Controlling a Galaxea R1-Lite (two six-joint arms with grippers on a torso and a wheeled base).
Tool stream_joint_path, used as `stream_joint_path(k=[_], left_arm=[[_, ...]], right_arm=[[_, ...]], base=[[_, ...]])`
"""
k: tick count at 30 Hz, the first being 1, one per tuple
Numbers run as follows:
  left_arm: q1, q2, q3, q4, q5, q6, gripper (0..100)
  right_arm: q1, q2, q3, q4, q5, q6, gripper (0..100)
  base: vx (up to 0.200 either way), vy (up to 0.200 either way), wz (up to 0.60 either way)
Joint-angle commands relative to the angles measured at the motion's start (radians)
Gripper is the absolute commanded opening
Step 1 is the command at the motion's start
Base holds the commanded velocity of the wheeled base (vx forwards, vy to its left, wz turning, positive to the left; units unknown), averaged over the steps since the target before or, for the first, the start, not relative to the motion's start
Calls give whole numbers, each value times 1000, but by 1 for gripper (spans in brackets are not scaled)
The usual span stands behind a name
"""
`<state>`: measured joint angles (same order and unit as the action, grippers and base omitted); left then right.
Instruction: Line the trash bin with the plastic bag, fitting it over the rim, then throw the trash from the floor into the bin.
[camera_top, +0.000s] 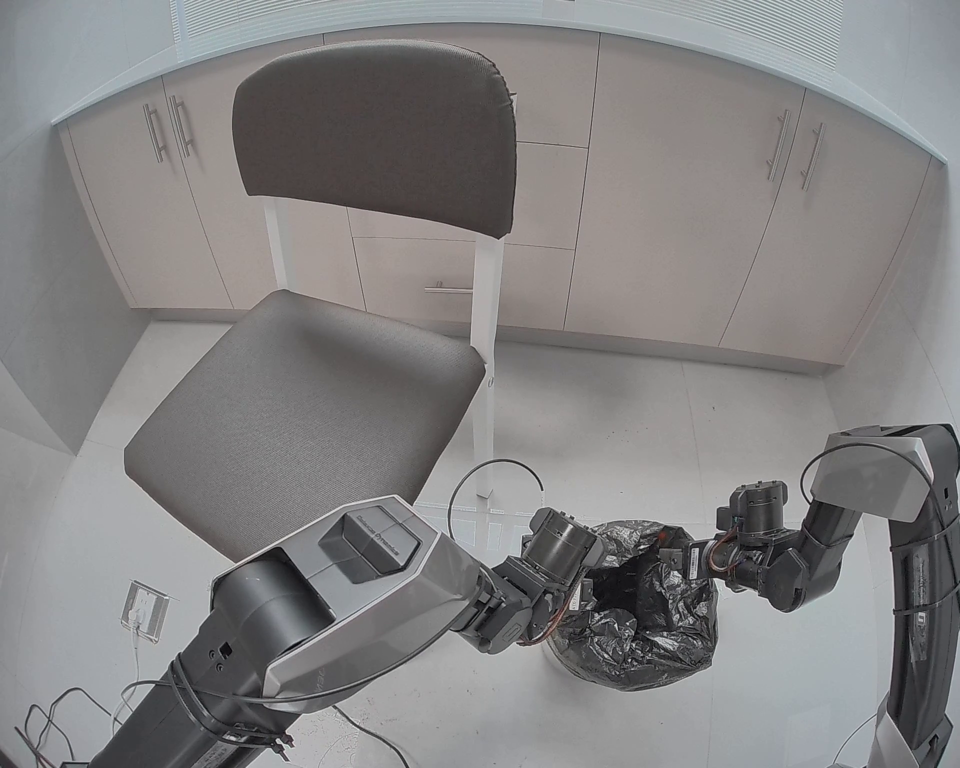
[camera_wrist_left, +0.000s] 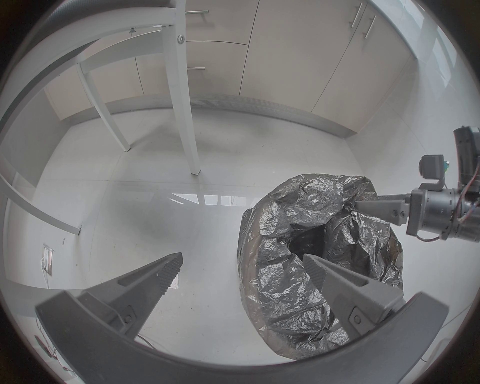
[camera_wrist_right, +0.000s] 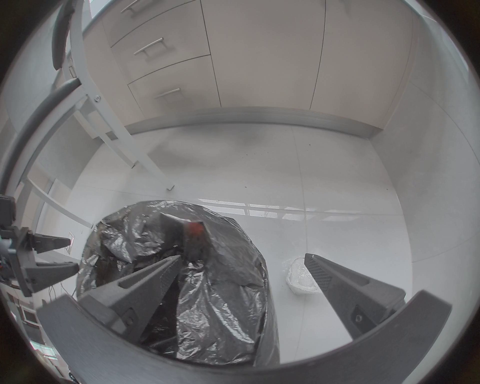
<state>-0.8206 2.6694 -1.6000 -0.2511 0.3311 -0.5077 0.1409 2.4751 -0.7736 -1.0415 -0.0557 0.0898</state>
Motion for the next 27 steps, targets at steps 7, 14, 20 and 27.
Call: stream_joint_path(k=[7,14,20,27], left_arm=[[0,0,-1,-1,0,0,100],[0,0,-1,-1,0,0,100],[0,0,-1,-1,0,0,100],[0,0,-1,-1,0,1,100]], right_arm=[[6,-62,-35,8,13,15,100],[-1,39,-168,29,-4,21,100],[-7,51,-207,52,-12,47,100],[-30,90,-266,103,-13,47,100]], base=[[0,0,0],[0,0,0],[0,0,0],[0,0,0]])
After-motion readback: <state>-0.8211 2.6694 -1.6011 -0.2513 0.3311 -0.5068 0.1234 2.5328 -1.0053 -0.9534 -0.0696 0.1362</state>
